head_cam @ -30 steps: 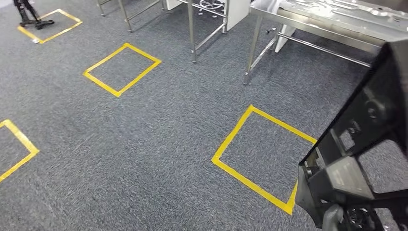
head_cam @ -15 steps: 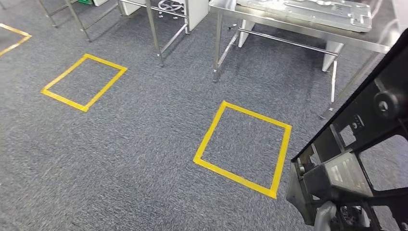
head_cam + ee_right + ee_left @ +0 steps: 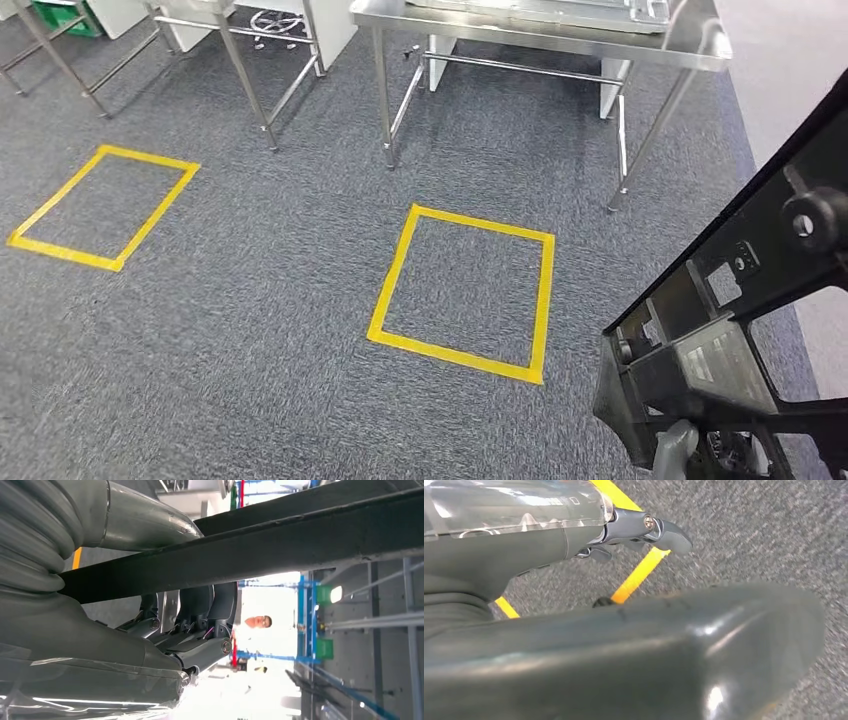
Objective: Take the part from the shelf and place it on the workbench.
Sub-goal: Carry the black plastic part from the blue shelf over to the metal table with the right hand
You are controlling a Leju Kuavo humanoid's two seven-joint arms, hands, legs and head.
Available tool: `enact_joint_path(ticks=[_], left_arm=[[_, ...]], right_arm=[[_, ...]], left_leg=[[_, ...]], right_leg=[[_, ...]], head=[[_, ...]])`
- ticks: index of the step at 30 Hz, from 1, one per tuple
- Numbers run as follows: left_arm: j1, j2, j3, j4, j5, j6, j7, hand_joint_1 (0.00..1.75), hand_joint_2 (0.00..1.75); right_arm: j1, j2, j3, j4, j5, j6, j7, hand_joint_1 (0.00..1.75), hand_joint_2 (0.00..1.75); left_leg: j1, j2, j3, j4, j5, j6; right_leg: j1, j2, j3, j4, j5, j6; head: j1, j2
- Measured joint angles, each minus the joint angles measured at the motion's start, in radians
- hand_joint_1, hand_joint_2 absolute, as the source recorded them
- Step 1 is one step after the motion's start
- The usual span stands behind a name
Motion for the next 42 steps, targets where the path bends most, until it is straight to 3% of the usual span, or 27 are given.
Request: enact_joint_path(ticks=[2,4,5,7,9,11,13,15,16,18,20,21,22,23,24,26,27,29,30,32,33,34,36,37,38,41,42], left_arm=[[0.002,0.003,0.002,0.0,0.002,-0.004,-0.001,0.0,0.0],[0.006,0.004,0.003,0.0,0.004,-0.008,-0.001,0.0,0.0],[0.007,0.005,0.004,0.0,0.005,-0.011,-0.001,0.0,0.0],[0.009,0.006,0.005,0.0,0.008,-0.021,-0.005,0.0,0.0],[0.007,0.009,0.006,0.0,0.01,-0.029,-0.01,0.0,0.0],[0.002,0.012,0.006,0.0,0.01,-0.035,-0.013,0.0,0.0],[-0.001,0.012,0.006,0.0,0.01,-0.039,-0.016,0.0,0.0],[0.003,0.011,0.006,0.0,0.008,-0.041,-0.017,0.0,0.0],[0.006,0.011,0.006,0.0,0.007,-0.042,-0.017,0.0,0.0],[0.01,0.013,0.007,0.0,0.005,-0.043,-0.018,0.0,0.0],[0.015,0.014,0.007,0.0,0.004,-0.043,-0.017,0.0,0.0],[0.017,0.014,0.007,0.0,0.003,-0.044,-0.017,0.0,0.0],[0.019,0.014,0.007,0.0,0.002,-0.044,-0.016,0.0,0.0],[0.021,0.014,0.007,0.0,0.001,-0.045,-0.015,0.0,0.0],[0.021,0.014,0.007,0.0,0.0,-0.046,-0.014,0.0,0.0],[0.022,0.013,0.007,0.0,-0.002,-0.049,-0.011,0.0,0.0],[0.021,0.014,0.007,0.0,-0.003,-0.05,-0.01,0.0,0.0],[0.016,0.015,0.007,0.0,-0.002,-0.052,-0.009,0.0,0.0],[0.013,0.015,0.007,0.0,-0.002,-0.053,-0.009,0.0,0.0],[0.009,0.015,0.006,0.0,-0.002,-0.054,-0.008,0.0,0.0],[0.009,0.015,0.006,0.0,-0.002,-0.054,-0.007,0.0,0.0],[0.011,0.014,0.006,0.0,-0.002,-0.054,-0.007,0.0,0.0],[0.018,0.014,0.006,0.0,-0.002,-0.054,-0.006,0.0,0.0],[0.021,0.014,0.006,0.0,-0.002,-0.054,-0.006,0.0,0.0],[0.025,0.015,0.006,0.0,-0.002,-0.054,-0.006,0.0,0.0],[0.036,0.02,0.008,0.0,-0.001,-0.053,-0.003,0.0,0.0],[0.038,0.022,0.009,0.0,0.0,-0.053,-0.002,0.0,0.0]], right_arm=[[-0.002,-0.001,0.004,0.001,0.0,0.0,0.0,1.75,1.75],[-0.003,-0.002,0.007,0.004,0.0,0.0,0.0,1.75,1.75],[-0.003,-0.002,0.008,0.006,0.001,-0.001,0.0,1.75,1.75],[-0.003,-0.002,0.009,0.01,0.007,-0.007,0.0,1.75,1.75],[-0.003,-0.002,0.01,0.013,0.02,-0.021,0.0,1.75,1.75],[-0.002,-0.002,0.011,0.016,0.037,-0.035,0.0,1.75,1.75],[-0.001,-0.002,0.012,0.018,0.046,-0.04,0.0,1.75,1.75],[-0.001,-0.003,0.012,0.02,0.05,-0.042,0.001,1.75,1.75],[-0.002,-0.003,0.013,0.021,0.052,-0.045,0.001,1.75,1.75],[-0.004,-0.003,0.017,0.023,0.057,-0.051,0.0,1.75,1.75],[-0.004,-0.004,0.019,0.025,0.068,-0.06,0.0,1.75,1.75],[-0.004,-0.006,0.02,0.027,0.077,-0.066,0.0,1.75,1.75],[-0.005,-0.007,0.021,0.027,0.087,-0.074,0.0,1.75,1.75],[-0.005,-0.009,0.022,0.028,0.097,-0.082,0.0,1.75,1.75],[-0.005,-0.011,0.022,0.028,0.106,-0.091,0.0,1.75,1.75],[-0.007,-0.016,0.024,0.029,0.12,-0.106,0.002,1.75,1.75],[-0.008,-0.018,0.025,0.027,0.125,-0.114,0.002,1.75,1.75],[-0.009,-0.021,0.028,0.023,0.132,-0.128,0.003,1.75,1.75],[-0.01,-0.022,0.028,0.021,0.135,-0.135,0.004,1.75,1.75],[-0.012,-0.024,0.029,0.019,0.138,-0.144,0.006,1.75,1.75],[-0.012,-0.025,0.029,0.019,0.139,-0.147,0.006,1.75,1.75],[-0.012,-0.025,0.03,0.019,0.14,-0.147,0.007,1.75,1.75],[-0.012,-0.026,0.03,0.019,0.14,-0.148,0.007,1.75,1.75],[-0.012,-0.026,0.03,0.019,0.14,-0.148,0.007,1.75,1.75],[-0.012,-0.026,0.03,0.019,0.14,-0.148,0.008,1.75,1.75],[-0.014,-0.029,0.032,0.02,0.126,-0.148,0.016,1.75,1.75],[-0.014,-0.031,0.034,0.02,0.119,-0.148,0.021,1.75,1.75]], left_leg=[[0.004,-0.057,-0.045,0.103,-0.062,-0.008],[0.005,-0.077,-0.11,0.24,-0.118,-0.01],[0.005,-0.078,-0.129,0.272,-0.119,-0.01],[0.005,-0.08,-0.112,0.217,-0.06,-0.007],[0.004,-0.09,-0.053,0.073,0.006,0.002],[0.0,-0.099,-0.019,-0.009,0.015,0.016],[-0.001,-0.099,-0.01,-0.024,0.006,0.03],[0.002,-0.095,0.009,-0.032,0.007,0.045],[0.004,-0.093,0.021,-0.034,0.006,0.049],[0.003,-0.086,0.04,-0.035,-0.006,0.052],[0.004,-0.08,0.059,-0.036,-0.025,0.05],[0.004,-0.079,0.073,-0.037,-0.037,0.049],[0.005,-0.078,0.09,-0.038,-0.051,0.047],[0.006,-0.076,0.108,-0.04,-0.066,0.044],[0.005,-0.075,0.126,-0.041,-0.082,0.04],[0.004,-0.07,0.154,-0.053,-0.109,0.027],[0.004,-0.067,0.171,-0.061,-0.113,0.019],[0.004,-0.064,0.18,-0.032,-0.087,0.004],[0.005,-0.067,0.157,0.029,-0.058,-0.002],[0.007,-0.075,0.054,0.188,-0.029,-0.008],[0.007,-0.078,-0.003,0.248,-0.051,-0.01],[0.007,-0.078,-0.052,0.28,-0.098,-0.011],[0.006,-0.078,-0.124,0.277,-0.198,-0.011],[0.005,-0.078,-0.151,0.249,-0.214,-0.008],[0.002,-0.078,-0.172,0.205,-0.184,-0.003],[-0.008,-0.1,-0.204,0.079,0.082,0.021],[-0.012,-0.105,-0.2,0.062,0.129,0.028]], right_leg=[[-0.003,0.021,-0.002,-0.003,0.005,-0.01],[-0.002,0.048,-0.005,-0.002,0.006,-0.013],[-0.001,0.063,-0.005,-0.001,0.006,-0.014],[-0.001,0.089,-0.002,0.001,0.003,-0.013],[0.001,0.108,0.001,0.005,-0.006,-0.008],[0.002,0.119,0.004,0.005,-0.018,0.004],[0.003,0.12,0.007,0.011,-0.014,0.017],[0.003,0.097,0.005,0.039,-0.016,0.028],[0.002,0.079,-0.011,0.071,-0.031,0.031],[0.0,0.046,-0.088,0.188,-0.075,0.039],[-0.003,0.037,-0.172,0.281,-0.113,0.045],[-0.003,0.035,-0.193,0.283,-0.119,0.045],[-0.004,0.033,-0.197,0.253,-0.109,0.044],[-0.004,0.029,-0.191,0.197,-0.074,0.042],[-0.002,0.022,-0.183,0.143,-0.012,0.037],[0.008,0.01,-0.169,0.078,0.072,0.024],[0.012,0.01,-0.162,0.072,0.083,0.016],[0.014,0.019,-0.128,0.06,0.053,-0.001],[0.012,0.023,-0.105,0.049,0.039,-0.008],[0.008,0.027,-0.054,0.029,0.013,-0.02],[0.007,0.03,-0.027,0.021,-0.002,-0.023],[0.007,0.035,0.0,0.013,-0.018,-0.025],[0.008,0.046,0.058,0.001,-0.054,-0.025],[0.008,0.05,0.088,-0.004,-0.073,-0.024],[0.009,0.054,0.117,-0.007,-0.094,-0.023],[0.007,0.071,0.177,-0.015,-0.152,-0.011],[0.004,0.078,0.192,-0.02,-0.162,-0.003]], head=[[-0.001,0.0],[-0.001,0.0],[-0.001,0.0],[-0.001,0.0],[-0.001,0.0],[-0.001,0.0],[0.0,0.0],[0.003,0.0],[0.006,0.0],[0.012,0.0],[0.012,0.0],[0.012,0.0],[0.012,0.0],[0.013,0.0],[0.013,0.0],[0.013,0.0],[0.014,0.0],[0.014,0.0],[0.013,0.0],[0.009,0.0],[0.007,0.0],[0.006,0.0],[0.005,0.0],[0.005,0.0],[0.005,0.0],[0.007,0.0],[0.007,0.0]])
